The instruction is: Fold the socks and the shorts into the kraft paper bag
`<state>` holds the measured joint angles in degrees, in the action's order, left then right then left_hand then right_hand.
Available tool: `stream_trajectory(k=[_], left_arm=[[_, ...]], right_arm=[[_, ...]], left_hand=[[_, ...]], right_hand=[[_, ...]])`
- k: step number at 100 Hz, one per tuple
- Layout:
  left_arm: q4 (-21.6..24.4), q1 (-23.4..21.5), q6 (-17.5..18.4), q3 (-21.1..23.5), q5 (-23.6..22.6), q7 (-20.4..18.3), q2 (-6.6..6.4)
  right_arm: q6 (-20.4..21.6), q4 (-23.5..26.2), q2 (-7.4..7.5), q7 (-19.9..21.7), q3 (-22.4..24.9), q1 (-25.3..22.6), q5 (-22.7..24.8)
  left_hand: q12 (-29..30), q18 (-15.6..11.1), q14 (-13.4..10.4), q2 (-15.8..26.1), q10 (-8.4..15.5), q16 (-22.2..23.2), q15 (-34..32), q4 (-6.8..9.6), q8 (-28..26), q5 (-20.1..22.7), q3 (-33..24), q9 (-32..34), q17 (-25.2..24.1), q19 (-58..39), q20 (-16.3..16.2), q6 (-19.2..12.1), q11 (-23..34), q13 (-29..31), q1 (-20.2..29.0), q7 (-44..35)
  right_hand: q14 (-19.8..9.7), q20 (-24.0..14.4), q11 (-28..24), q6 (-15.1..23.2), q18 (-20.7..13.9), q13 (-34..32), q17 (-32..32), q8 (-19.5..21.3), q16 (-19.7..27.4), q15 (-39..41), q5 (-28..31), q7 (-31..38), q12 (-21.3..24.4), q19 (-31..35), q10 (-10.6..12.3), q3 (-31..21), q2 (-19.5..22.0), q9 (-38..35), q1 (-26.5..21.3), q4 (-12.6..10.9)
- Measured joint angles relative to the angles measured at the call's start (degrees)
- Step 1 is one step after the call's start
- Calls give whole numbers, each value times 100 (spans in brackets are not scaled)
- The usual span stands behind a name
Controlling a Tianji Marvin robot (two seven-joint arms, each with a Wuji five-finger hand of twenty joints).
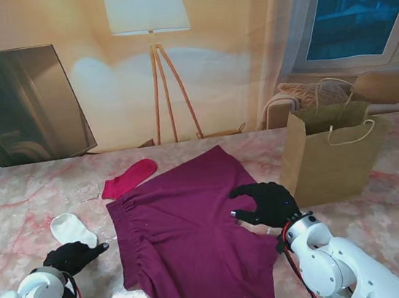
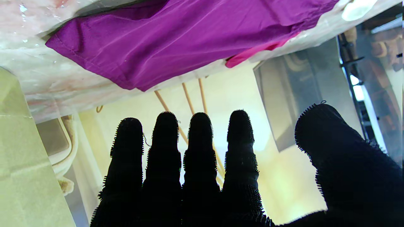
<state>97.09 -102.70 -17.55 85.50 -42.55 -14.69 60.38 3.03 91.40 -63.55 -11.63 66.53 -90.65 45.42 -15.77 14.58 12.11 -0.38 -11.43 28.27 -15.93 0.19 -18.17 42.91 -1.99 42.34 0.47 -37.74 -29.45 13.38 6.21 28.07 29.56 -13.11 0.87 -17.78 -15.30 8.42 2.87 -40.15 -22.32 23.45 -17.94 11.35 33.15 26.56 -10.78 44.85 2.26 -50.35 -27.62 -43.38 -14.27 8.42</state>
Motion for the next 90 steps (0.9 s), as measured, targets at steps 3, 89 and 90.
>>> stream_trajectory(k=[3, 89, 90], left_arm=[[68, -64, 0, 28, 43, -20, -1], [1454, -1286, 499, 272, -166, -136, -36], [1451, -1286, 496, 267, -166, -41, -26]], right_arm=[[0, -10, -3, -3, 0, 3, -19], [-92, 85, -52, -202, 52, -85, -83], [-90, 87, -52, -202, 55, -87, -81]], left_hand=[[-3, 6, 4, 56, -5, 0, 0, 0, -13, 13, 0, 57, 38, -177, -13, -6, 20, 27, -2, -47], [-108, 146, 208, 278, -132, 69, -477, 1, -18, -446, 157, 173, 141, -536, -16, -591, 326, 513, 185, 168], [-118, 148, 208, 276, -126, 79, -487, 1, -18, -408, 157, 225, 177, -583, -16, -587, 343, 521, 185, 195]], right_hand=[[0, 0, 0, 0, 0, 0, 0, 0, 0, 0, 0, 0, 0, 0, 0, 0, 0, 0, 0, 0], [9, 0, -171, -65, 1, 0, 71, 0, -129, 0, 0, 0, -68, 1, 0, 15, 286, -1, 63, 0], [9, 0, -172, -65, 1, 0, 71, 0, -129, 0, 0, 0, -68, 1, 0, 15, 286, -1, 63, 0]])
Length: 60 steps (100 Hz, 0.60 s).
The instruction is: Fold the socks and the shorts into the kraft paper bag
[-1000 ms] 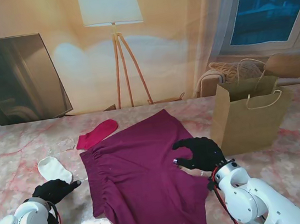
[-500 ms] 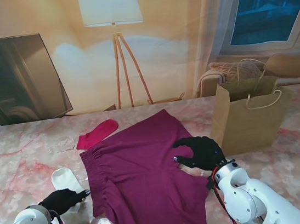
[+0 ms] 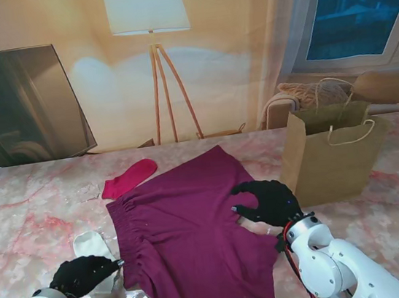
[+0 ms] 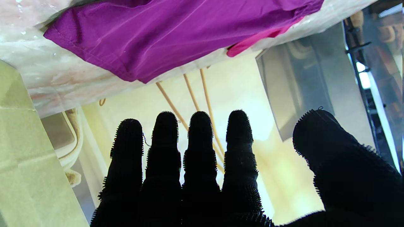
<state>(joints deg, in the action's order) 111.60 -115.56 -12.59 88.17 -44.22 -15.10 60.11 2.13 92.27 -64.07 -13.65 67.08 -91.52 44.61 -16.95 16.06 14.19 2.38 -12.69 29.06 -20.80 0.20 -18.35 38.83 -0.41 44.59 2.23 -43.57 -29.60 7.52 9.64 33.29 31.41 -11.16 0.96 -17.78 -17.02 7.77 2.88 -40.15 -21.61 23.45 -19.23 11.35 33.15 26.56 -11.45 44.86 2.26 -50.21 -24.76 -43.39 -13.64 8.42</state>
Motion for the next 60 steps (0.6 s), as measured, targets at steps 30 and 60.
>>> stream_trajectory(k=[30, 60], left_arm=[[-508, 576, -396, -72, -52, 1211, 274], [-1732, 1523, -261, -169, -221, 1805, 293]], right_arm=[[16, 11, -4, 5, 54, -32, -25], [22, -122, -5, 32, -20, 48, -100]], left_hand=[[-132, -9, -137, -674, 314, 71, -308, 4, 0, 152, -1125, 222, 400, -734, -66, -353, 194, 277, 1310, -398], [133, -695, -749, -2398, 805, -614, 542, -119, 318, -960, -4233, -1277, 413, -686, -148, -625, 144, -1099, 1500, -428]], right_hand=[[1, 0, -3, 0, 0, 0, 2, 0, 0, 0, 0, 0, -1, 0, 0, 3, 0, 0, 1, 0], [1, 0, -4, -1, 1, 0, 2, 0, -1, 0, 0, 0, -2, 0, 0, 5, 32, 0, 1, 0]])
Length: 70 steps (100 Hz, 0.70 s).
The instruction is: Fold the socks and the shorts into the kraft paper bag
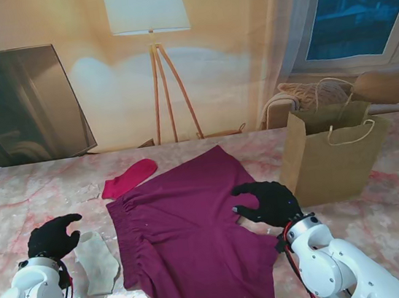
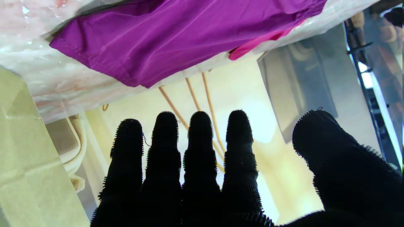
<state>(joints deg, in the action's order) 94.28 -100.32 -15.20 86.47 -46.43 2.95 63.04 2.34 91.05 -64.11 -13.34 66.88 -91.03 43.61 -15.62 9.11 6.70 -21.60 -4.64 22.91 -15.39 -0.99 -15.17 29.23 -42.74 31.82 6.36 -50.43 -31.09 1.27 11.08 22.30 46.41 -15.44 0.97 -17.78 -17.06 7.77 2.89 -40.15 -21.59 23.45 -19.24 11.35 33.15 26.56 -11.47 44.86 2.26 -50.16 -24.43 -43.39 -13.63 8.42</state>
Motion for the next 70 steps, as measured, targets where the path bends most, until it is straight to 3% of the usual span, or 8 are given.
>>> stream_trajectory(k=[16, 19, 27, 29, 40, 47, 59, 70], left_arm=[[-155, 346, -22, -49, -113, -1181, -97], [-208, 405, -39, -96, -140, -1200, -126], [-398, 558, -80, -203, -60, -1112, -168], [-437, 589, -90, -219, -40, -1120, -173], [-561, 697, -85, -277, -362, -1330, -217], [-671, 760, -4, -309, -659, -1445, -246], [-930, 899, 56, -373, -336, -1415, -277], [-1098, 994, 107, -419, -414, -1486, -294]], right_arm=[[4, -99, -1, 16, -34, 52, -28], [4, -112, -2, 15, -34, 56, -36], [8, -134, -3, 9, -34, 58, -44], [11, -138, -3, 9, -34, 58, -44], [38, -157, -3, 9, -31, 62, -46], [53, -164, -3, 15, -22, 68, -46], [88, -184, -3, 17, -19, 83, -46], [130, -210, -4, 3, -18, 88, -43]], left_hand=[[83, -180, -119, -509, 77, -139, 66, -2, 348, -455, -167, -355, -96, 322, 0, 446, -7, -239, -540, 264], [83, -185, -120, -538, 77, -139, 66, -88, 391, -536, -167, -357, -129, 378, 0, 531, -7, -217, -645, 397], [83, -186, -120, -762, 77, -139, 66, -100, 473, -673, -162, -415, -258, 462, 0, 656, -7, -218, -855, 489], [83, -186, -120, -762, 77, -139, 66, -186, 477, -677, -162, -415, -265, 465, 0, 669, -7, -218, -855, 517], [-219, -182, -120, -824, 77, 55, 2, -186, 522, -726, -160, -406, -325, 515, 0, 681, 128, -218, -895, 488], [-507, -166, -117, -824, 77, 148, -56, -186, 523, -726, -160, -396, -331, 521, 0, 681, 288, -218, -895, 488], [-1230, -133, -52, -824, 77, 468, -228, -187, 523, -726, -290, -335, -337, 521, -64, 680, 657, -217, -895, 488], [-1836, -125, -48, -824, 77, 798, -394, -186, 390, -634, -291, -335, -379, 521, -67, 606, 977, -217, -957, 407]], right_hand=[[0, 0, -3, 0, 0, 0, 0, 0, -1, 0, 0, 0, -1, 1, 0, 0, 2, 0, 0, 0], [0, 0, -3, 0, 0, 0, 0, 0, -1, 0, 0, 0, -1, 1, 0, 0, 2, 0, 0, 0], [0, 0, -3, 0, 0, 0, 0, 0, 0, 0, 0, 0, -1, 1, 0, 0, 2, 0, 0, 0], [0, 0, -4, 0, 0, 0, 0, 0, 0, 0, 0, 0, -1, 1, 0, 0, 2, 0, 0, 0], [0, 0, -4, 0, 0, 0, 0, 0, -1, 0, 0, 0, -1, 2, 0, 0, 2, 0, 0, 0], [0, 0, -4, 0, 1, 0, 0, 0, -1, 0, 0, 0, -1, 2, 0, 0, 3, 0, 0, 0], [0, 0, -4, 0, 10, 0, 0, 0, -1, 0, 0, 0, -1, 11, 0, 0, 3, 0, 0, 0], [0, -2, -4, 0, 61, 0, 0, 0, -1, 0, 0, 0, -1, 72, 0, 0, 3, 0, 0, 0]])
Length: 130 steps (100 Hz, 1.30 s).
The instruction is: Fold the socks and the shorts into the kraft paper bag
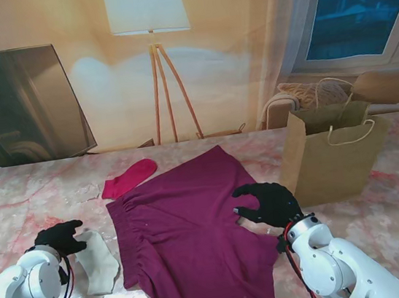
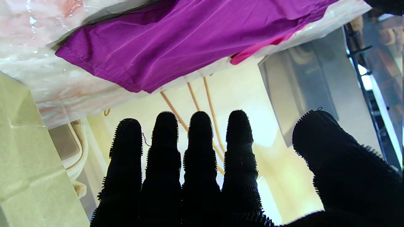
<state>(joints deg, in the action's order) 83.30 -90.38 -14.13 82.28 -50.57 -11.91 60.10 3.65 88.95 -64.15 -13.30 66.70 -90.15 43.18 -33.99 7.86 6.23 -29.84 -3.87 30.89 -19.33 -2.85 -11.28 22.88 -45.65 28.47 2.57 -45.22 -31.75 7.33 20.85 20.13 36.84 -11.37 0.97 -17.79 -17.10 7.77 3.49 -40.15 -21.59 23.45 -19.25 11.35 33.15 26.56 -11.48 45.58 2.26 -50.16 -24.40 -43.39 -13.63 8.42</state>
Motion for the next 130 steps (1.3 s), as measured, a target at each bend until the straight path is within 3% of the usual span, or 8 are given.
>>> stream_trajectory(k=[9, 24, 29, 35, 44, 55, 68, 130], left_arm=[[-113, 58, -30, -46, 36, 1, -5], [-192, 68, -98, -64, 140, 108, -2], [-208, 64, -115, -64, 207, 168, 1], [-239, 58, -116, -64, 256, 323, 14], [-242, 56, -172, -61, 357, 406, 27], [-217, 63, -276, -59, 491, 509, 46], [-234, 1, -222, -6, 408, 851, 119], [626, -577, 91, 528, -240, 2091, 285]], right_arm=[[7, -20, 0, -4, -2, 4, 1], [4, -50, 0, 19, -24, 40, -4], [4, -61, 1, 30, -40, 60, -7], [2, -83, 1, 31, -67, 89, -15], [-6, -122, 1, 28, -116, 135, -45], [-7, -149, 0, 25, -150, 158, -60], [-6, -157, 0, 40, -153, 157, -47], [-5, -191, -5, -25, -184, 150, -51]], left_hand=[[-364, 48, 10, 0, 0, 217, -121, 0, -322, 351, 0, 0, -33, 0, 0, -175, 158, 0, -19, -386], [-535, 59, 59, 38, 0, 349, -136, 0, -1760, 689, 0, 3, -76, 0, 0, -716, 176, 0, -95, -1994], [-400, 64, 60, 66, 13, 350, -138, -292, -2209, 832, 164, 210, -78, -14, -23, -928, 72, 14, -92, -2529], [-4, 67, 61, 99, 19, 349, -146, -353, -2408, 899, 703, 498, 47, -136, -66, -1237, -105, 175, 354, -3064], [413, 95, 61, 323, 37, 211, -246, -353, -2419, 1331, 1082, 858, 361, -463, -127, -1562, -371, 710, 837, -3555], [520, 223, 63, 322, 126, 173, -558, -354, -2222, 1464, 1134, 1766, 725, -902, -205, -1604, -279, 1330, 1036, -3759], [-238, 387, 81, 174, 123, 359, -950, -354, -2036, 1720, 1016, 2556, 846, -1150, -206, -1555, -44, 1830, 1036, -3899], [-1354, 602, 167, 121, 74, 766, -1530, -355, -2163, 1706, 920, 2924, 934, -1419, -210, -1593, 262, 2053, 1036, -3976]], right_hand=[[1, -2, 0, 0, 1, 0, 0, 1, 0, 0, 0, 0, 0, 1, 0, 0, 0, 0, 0, 0], [1, -5, 0, 0, 6, 0, 0, 1, 0, 0, 0, 0, 0, 5, 0, 0, 0, 0, 0, 0], [4, -6, 0, 0, 6, 0, 0, 1, 0, 0, 0, 0, 0, 18, 0, 0, 0, 0, 0, 0], [4, -6, 0, 0, 7, 0, 0, 1, 0, 0, 0, 0, 0, 46, 0, 0, 0, 0, 0, 0], [6, -8, 0, 0, 7, 0, 0, 1, 0, 0, 0, 0, 0, 74, 0, 0, 1, 0, 0, 0], [6, -9, 0, 0, 7, 0, 0, 1, -1, 0, 0, 0, 0, 76, 0, 0, 1, 0, 0, 0], [7, -12, -1, 0, 8, 0, 0, 2, -1, 0, 0, 0, 0, 76, 0, 0, 1, 0, 0, 0], [8, -18, -1, 2, 8, 0, 0, 2, -6, 0, 0, 0, 0, 79, 0, 0, 2, 0, 0, 0]])
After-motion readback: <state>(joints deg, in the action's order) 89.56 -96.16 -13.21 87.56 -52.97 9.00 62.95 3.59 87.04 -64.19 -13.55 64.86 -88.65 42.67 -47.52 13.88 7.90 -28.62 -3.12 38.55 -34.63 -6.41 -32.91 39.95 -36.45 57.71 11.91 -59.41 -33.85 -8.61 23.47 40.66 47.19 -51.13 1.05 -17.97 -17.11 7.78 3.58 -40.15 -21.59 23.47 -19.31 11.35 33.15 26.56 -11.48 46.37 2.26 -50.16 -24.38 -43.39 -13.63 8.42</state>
